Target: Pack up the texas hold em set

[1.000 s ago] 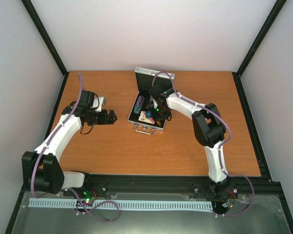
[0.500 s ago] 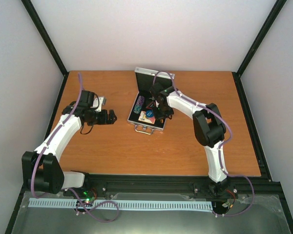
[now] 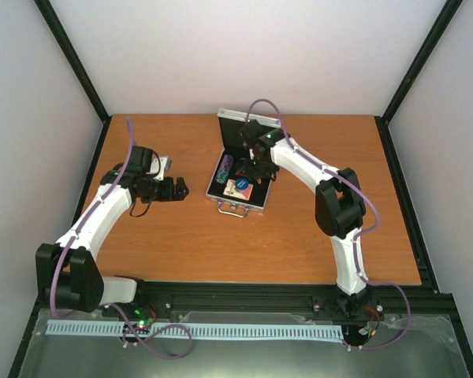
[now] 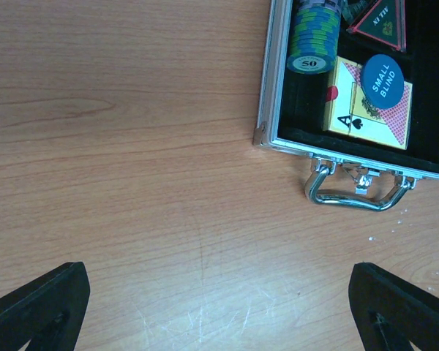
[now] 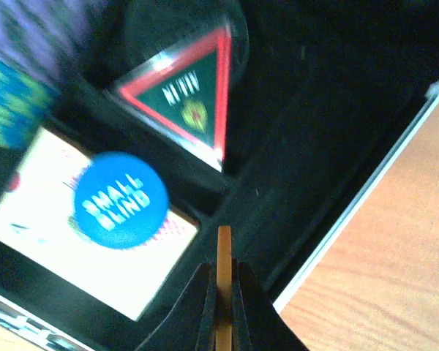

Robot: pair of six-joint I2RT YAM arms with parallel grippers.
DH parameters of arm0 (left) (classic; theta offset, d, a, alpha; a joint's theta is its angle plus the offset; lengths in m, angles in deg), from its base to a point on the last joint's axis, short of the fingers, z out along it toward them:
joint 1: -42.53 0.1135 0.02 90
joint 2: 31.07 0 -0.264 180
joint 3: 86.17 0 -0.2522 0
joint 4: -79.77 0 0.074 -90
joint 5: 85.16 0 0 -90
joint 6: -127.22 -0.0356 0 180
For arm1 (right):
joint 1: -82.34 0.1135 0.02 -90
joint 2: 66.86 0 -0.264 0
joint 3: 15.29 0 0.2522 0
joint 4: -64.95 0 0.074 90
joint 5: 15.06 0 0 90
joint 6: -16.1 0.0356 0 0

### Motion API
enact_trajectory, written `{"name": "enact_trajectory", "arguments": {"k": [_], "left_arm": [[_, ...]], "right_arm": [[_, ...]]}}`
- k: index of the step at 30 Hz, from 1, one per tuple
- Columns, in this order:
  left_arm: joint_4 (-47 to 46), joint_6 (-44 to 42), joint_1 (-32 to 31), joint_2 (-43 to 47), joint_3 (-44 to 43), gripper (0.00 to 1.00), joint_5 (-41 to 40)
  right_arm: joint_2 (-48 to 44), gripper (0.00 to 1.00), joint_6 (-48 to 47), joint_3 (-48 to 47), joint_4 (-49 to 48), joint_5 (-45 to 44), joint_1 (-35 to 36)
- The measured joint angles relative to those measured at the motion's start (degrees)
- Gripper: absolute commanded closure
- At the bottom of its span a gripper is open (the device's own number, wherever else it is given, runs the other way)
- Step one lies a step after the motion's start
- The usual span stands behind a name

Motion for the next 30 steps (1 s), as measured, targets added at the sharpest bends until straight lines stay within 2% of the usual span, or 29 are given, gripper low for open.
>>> {"name": "enact_trajectory", "arguments": {"k": [6, 11, 17, 30], "left_arm": [[0.0, 0.0, 0.0, -0.2, 0.0, 0.0, 0.0], [0.0, 0.0, 0.0, -0.2, 0.0, 0.0, -0.1], [0.0, 0.0, 0.0, -0.2, 0.0, 0.0, -0.3], [0.0, 0.0, 0.0, -0.2, 0.0, 0.0, -0.4]], "right_arm": [[1.4, 0.97, -0.2, -11.6, -0.2, 2.3, 0.0], [7.7, 0.97, 0.5, -18.0, -1.1, 7.0, 0.0], [14.0, 0.96, 2.2, -18.8, -2.6, 11.3, -0.1], [14.7, 0.93, 3.2, -18.9, -4.0, 10.5, 0.0]]}}
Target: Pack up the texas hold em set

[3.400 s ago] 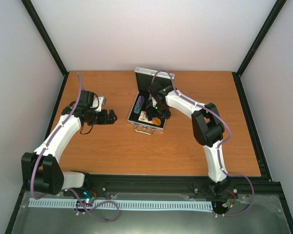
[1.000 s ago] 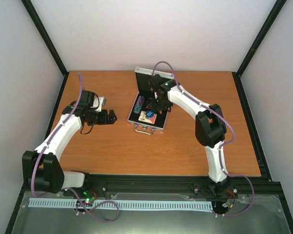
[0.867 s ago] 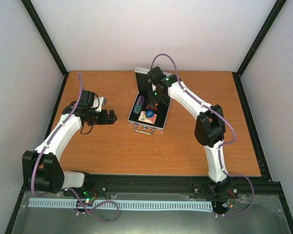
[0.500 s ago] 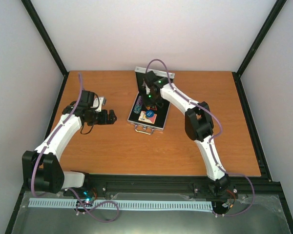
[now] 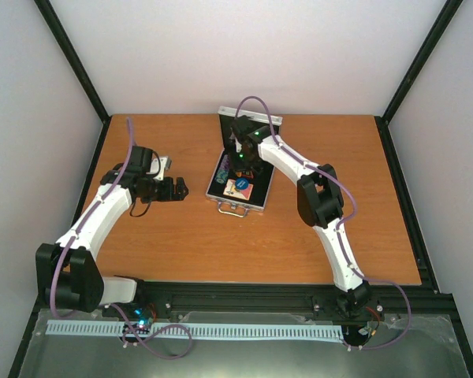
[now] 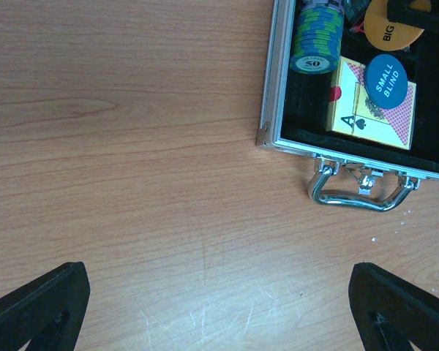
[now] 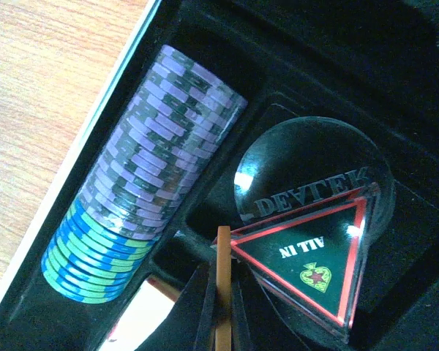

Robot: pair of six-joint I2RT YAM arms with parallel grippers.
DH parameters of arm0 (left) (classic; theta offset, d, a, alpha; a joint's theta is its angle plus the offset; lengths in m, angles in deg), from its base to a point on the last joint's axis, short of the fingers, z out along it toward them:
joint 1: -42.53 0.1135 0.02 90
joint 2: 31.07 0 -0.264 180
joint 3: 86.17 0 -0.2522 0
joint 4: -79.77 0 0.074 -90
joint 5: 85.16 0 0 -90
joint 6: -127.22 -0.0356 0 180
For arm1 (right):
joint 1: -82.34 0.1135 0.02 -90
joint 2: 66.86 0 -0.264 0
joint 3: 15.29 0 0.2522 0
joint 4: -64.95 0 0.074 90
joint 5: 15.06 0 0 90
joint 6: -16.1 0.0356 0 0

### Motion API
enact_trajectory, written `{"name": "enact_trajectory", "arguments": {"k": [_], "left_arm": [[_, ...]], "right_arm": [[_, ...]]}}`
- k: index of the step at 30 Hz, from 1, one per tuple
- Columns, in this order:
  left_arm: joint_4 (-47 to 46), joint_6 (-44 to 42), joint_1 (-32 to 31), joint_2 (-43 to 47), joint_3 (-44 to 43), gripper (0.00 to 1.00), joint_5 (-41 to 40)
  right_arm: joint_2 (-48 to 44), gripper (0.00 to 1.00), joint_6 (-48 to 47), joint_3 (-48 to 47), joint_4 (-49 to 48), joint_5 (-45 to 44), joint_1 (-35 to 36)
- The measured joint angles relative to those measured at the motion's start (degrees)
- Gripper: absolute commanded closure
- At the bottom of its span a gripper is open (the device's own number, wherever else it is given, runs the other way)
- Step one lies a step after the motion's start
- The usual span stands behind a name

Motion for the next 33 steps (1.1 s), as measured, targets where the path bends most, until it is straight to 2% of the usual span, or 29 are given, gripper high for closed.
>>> {"name": "enact_trajectory", "arguments": {"k": [4, 6, 7, 12, 18, 22, 33], "left_arm": [[0.0, 0.0, 0.0, 0.0, 0.0, 0.0, 0.0], [0.0, 0.0, 0.0, 0.0, 0.0, 0.0, 0.0], [0.0, 0.0, 0.0, 0.0, 0.0, 0.0, 0.0], [0.0, 0.0, 0.0, 0.0, 0.0, 0.0, 0.0], [0.0, 0.0, 0.0, 0.0, 0.0, 0.0, 0.0], [0.0, 0.0, 0.0, 0.0, 0.0, 0.0, 0.0], [0.2, 0.0, 0.0, -0.3, -1.5, 0.0, 0.0]], "right_arm": [[0.0, 0.76, -0.5, 0.0, 0.0, -0.8, 0.0], [0.0, 0.59, -0.5, 0.0, 0.0, -1.2, 0.0], [0.0, 0.57, -0.6, 0.0, 0.1, -1.5, 0.0], [0.0, 0.53, -0.5, 0.0, 0.1, -4.2, 0.0], [0.0, 0.52, -0.6, 0.1, 0.1, -6.9, 0.0], [-0.6, 0.48, -0.8, 0.9, 0.2, -7.0, 0.0], [-10.7, 0.43, -2.3, 8.3, 1.2, -7.3, 2.0]]}}
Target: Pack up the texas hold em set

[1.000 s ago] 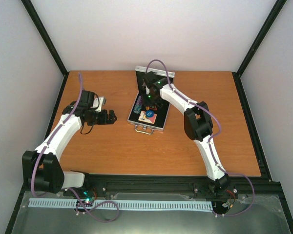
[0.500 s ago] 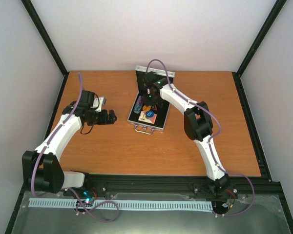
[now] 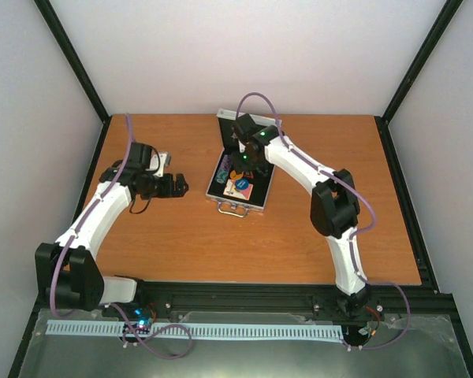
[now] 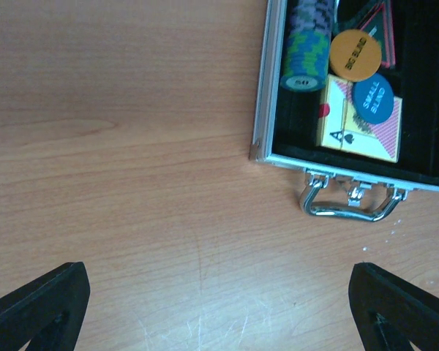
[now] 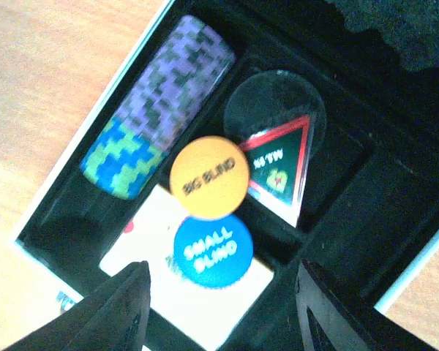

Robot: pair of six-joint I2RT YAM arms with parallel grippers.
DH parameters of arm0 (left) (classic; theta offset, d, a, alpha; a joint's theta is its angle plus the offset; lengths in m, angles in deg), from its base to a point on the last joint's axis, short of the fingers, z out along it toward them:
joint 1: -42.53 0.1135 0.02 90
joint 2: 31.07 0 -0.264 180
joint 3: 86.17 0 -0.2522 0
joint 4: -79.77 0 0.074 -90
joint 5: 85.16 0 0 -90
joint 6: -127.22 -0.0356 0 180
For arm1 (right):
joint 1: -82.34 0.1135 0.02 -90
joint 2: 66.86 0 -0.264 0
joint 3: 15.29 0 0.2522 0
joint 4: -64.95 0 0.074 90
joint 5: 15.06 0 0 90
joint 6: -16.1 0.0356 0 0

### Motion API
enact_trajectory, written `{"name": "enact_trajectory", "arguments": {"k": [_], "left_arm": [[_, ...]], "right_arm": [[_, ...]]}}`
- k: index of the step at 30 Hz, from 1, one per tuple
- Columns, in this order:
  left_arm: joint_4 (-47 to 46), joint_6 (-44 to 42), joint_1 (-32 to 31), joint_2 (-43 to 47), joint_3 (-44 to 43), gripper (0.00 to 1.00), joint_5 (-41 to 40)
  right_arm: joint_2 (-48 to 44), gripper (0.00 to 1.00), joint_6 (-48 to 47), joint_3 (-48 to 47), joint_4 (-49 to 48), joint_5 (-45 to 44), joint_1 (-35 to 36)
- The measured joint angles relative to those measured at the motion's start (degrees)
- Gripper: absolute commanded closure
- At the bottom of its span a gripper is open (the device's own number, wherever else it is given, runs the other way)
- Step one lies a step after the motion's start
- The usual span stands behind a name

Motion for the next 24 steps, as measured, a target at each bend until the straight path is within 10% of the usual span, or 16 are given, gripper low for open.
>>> {"name": "enact_trajectory", "arguments": {"k": [24], "left_arm": [[1.4, -0.2, 0.0, -10.1, -18.6, 0.0, 2.7]], "right_arm": [[-20.1, 0.08, -7.9, 0.1, 7.1, -10.9, 0.2]]}}
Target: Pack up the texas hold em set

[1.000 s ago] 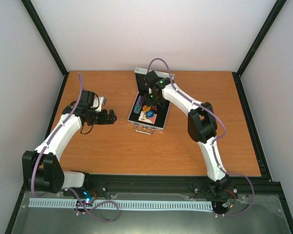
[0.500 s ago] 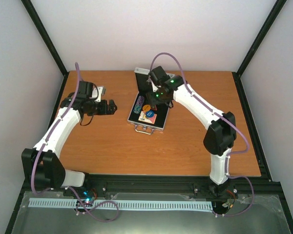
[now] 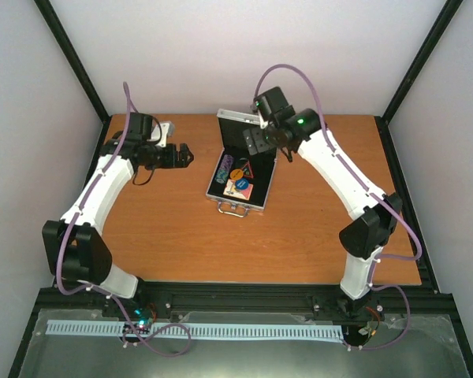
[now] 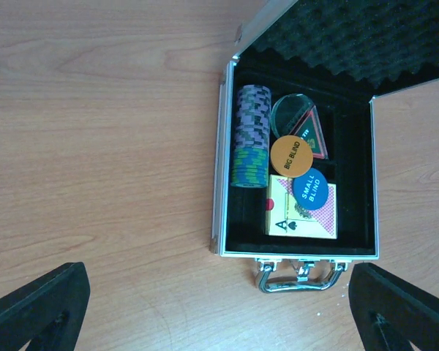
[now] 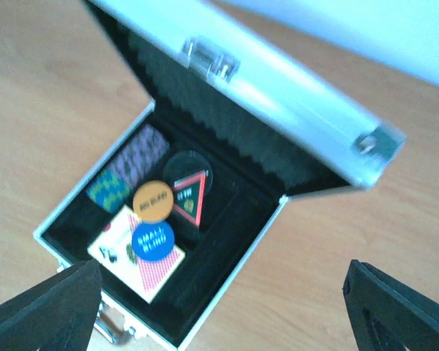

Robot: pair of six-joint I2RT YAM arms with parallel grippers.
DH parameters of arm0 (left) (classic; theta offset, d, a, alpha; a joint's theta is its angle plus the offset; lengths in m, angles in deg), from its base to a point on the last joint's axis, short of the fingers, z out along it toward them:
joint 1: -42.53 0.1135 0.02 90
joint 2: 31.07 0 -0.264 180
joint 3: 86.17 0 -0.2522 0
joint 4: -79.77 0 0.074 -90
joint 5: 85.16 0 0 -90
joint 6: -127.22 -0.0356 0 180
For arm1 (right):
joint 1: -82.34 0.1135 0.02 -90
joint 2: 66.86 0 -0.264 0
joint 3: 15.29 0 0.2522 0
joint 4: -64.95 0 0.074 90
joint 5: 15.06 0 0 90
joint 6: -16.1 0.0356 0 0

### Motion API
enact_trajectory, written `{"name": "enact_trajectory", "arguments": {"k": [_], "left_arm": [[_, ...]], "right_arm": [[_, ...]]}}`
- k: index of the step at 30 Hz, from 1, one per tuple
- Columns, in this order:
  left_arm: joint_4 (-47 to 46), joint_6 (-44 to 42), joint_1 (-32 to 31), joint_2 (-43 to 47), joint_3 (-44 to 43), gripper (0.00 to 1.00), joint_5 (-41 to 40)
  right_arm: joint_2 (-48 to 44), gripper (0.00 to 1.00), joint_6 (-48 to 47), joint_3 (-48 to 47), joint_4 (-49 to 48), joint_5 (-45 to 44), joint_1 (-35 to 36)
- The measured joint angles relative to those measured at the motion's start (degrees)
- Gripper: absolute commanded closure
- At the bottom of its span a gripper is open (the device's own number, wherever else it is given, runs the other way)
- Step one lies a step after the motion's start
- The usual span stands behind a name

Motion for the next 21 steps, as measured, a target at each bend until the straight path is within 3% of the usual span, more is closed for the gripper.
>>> {"name": "enact_trajectory", "arguments": {"k": [7, 12, 21], "left_arm": [[0.1, -0.7, 0.0, -1.4, -1.5, 0.0, 1.2], [0.1, -0.8, 0.0, -1.4, -1.5, 0.0, 2.1], [0.1, -0.9, 0.0, -1.6, -1.6, 0.0, 2.3]], "right_arm": [[2.9, 0.28, 1.9, -12.4, -0.2, 5.8, -5.2], [11.9, 0.37, 4.2, -23.5, 0.5, 13.7, -9.6], [17.2, 0.34, 9.2, -20.7, 0.7, 22.6, -16.3]]}}
